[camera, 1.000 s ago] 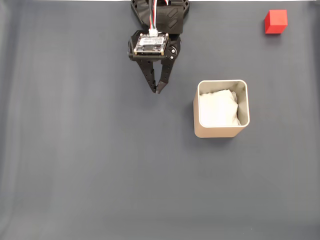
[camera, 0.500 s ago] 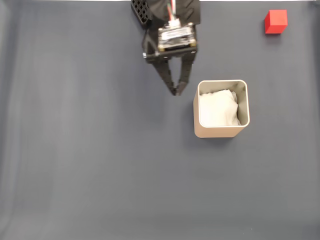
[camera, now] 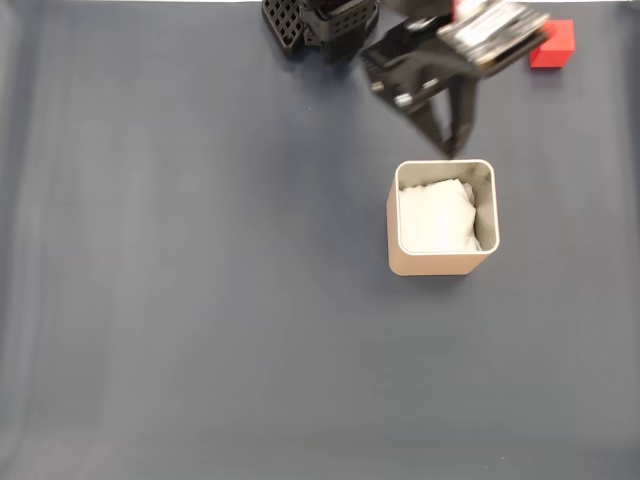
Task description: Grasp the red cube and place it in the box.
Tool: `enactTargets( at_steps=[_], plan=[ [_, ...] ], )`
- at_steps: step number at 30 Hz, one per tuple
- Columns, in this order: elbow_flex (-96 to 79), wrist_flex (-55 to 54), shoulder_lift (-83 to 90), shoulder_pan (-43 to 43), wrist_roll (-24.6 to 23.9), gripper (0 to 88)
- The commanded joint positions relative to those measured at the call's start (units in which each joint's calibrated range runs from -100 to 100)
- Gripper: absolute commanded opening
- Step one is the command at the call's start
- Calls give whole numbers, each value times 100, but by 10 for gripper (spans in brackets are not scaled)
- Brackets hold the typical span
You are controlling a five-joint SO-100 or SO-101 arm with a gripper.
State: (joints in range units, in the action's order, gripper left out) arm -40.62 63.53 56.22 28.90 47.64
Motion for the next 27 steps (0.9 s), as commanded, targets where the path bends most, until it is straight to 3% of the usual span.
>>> enactTargets(
  at_steps=[1,15,27],
  plan=[
    [479,217,-191,678,44,3],
    [625,734,-693,2666,49,3],
    [1008,750,-1394,3716,-449,21]
  ],
)
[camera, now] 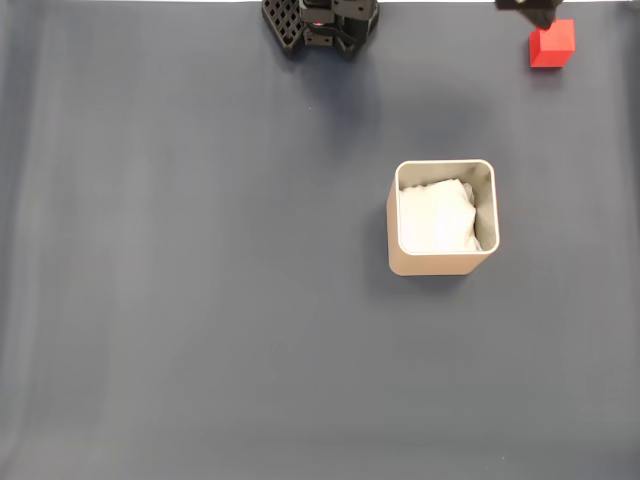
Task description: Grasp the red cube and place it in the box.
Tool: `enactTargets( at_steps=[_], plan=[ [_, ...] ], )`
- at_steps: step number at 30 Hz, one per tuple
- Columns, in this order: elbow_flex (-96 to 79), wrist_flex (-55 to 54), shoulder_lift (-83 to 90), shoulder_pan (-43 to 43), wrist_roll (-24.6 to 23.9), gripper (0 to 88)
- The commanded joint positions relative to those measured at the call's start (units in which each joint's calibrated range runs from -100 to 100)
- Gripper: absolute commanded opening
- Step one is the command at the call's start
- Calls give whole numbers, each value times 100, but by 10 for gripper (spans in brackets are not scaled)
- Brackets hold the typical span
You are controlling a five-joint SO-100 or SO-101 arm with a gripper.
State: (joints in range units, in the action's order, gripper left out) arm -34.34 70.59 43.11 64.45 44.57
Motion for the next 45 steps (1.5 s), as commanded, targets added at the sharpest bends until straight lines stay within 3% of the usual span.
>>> enactTargets(
  at_steps=[1,11,23,38,45],
  plan=[
    [425,68,-136,211,-171,33],
    [617,118,-291,339,137,211],
    [553,273,-369,346,425,333],
    [-204,-276,-222,-378,1060,364],
    [-176,-646,-473,-811,1114,365]
  ],
)
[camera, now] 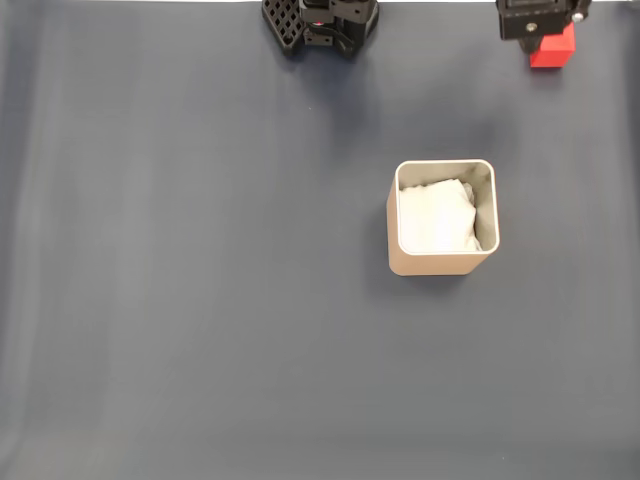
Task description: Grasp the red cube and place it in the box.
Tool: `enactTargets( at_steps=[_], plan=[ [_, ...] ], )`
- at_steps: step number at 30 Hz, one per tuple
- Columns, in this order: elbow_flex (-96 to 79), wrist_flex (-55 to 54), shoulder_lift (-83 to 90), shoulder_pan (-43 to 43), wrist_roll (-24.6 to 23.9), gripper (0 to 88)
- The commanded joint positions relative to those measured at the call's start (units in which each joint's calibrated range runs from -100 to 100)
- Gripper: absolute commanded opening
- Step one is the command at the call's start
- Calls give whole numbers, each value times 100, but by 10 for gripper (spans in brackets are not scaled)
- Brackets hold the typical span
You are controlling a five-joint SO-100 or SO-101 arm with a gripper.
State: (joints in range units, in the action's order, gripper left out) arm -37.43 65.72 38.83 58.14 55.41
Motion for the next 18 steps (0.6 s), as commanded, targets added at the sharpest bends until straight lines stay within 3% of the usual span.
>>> enactTargets(
  at_steps=[1,11,18],
  plan=[
    [142,-199,-88,-237,34,365],
    [206,-429,-270,-464,44,365],
    [525,-437,-616,-123,-107,367]
  ],
)
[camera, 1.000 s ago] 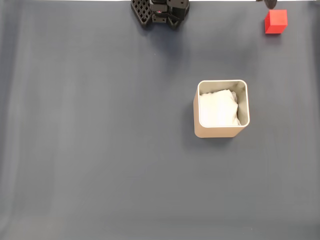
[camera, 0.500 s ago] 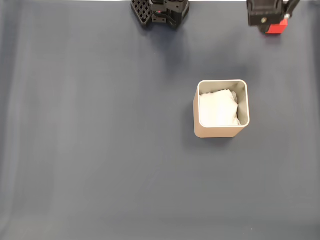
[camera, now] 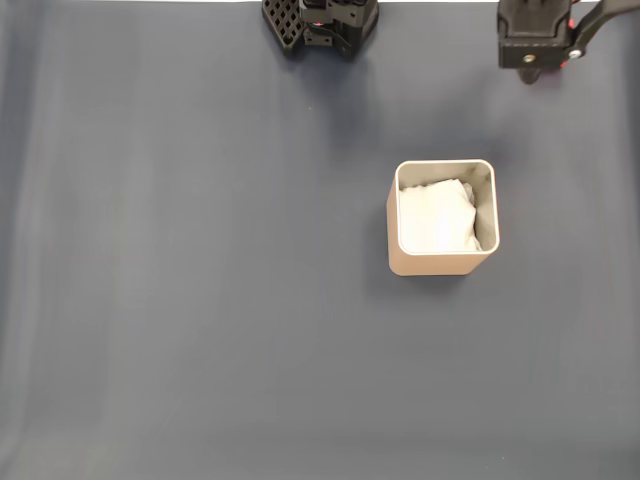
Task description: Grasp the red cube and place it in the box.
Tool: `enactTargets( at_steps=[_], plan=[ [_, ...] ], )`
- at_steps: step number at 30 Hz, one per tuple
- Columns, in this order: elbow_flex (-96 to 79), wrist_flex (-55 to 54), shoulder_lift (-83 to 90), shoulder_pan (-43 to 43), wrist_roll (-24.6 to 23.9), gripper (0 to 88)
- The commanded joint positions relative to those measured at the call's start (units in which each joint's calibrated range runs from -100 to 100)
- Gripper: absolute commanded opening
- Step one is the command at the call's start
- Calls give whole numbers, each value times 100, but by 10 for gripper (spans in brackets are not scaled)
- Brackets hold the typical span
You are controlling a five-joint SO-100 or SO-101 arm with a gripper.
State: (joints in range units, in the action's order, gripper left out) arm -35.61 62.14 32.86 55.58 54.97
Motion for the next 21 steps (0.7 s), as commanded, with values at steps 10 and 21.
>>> enactTargets(
  at_steps=[10,21],
  plan=[
    [571,-146,-261,402,63,375],
    [717,-400,-633,374,161,377]
  ],
)
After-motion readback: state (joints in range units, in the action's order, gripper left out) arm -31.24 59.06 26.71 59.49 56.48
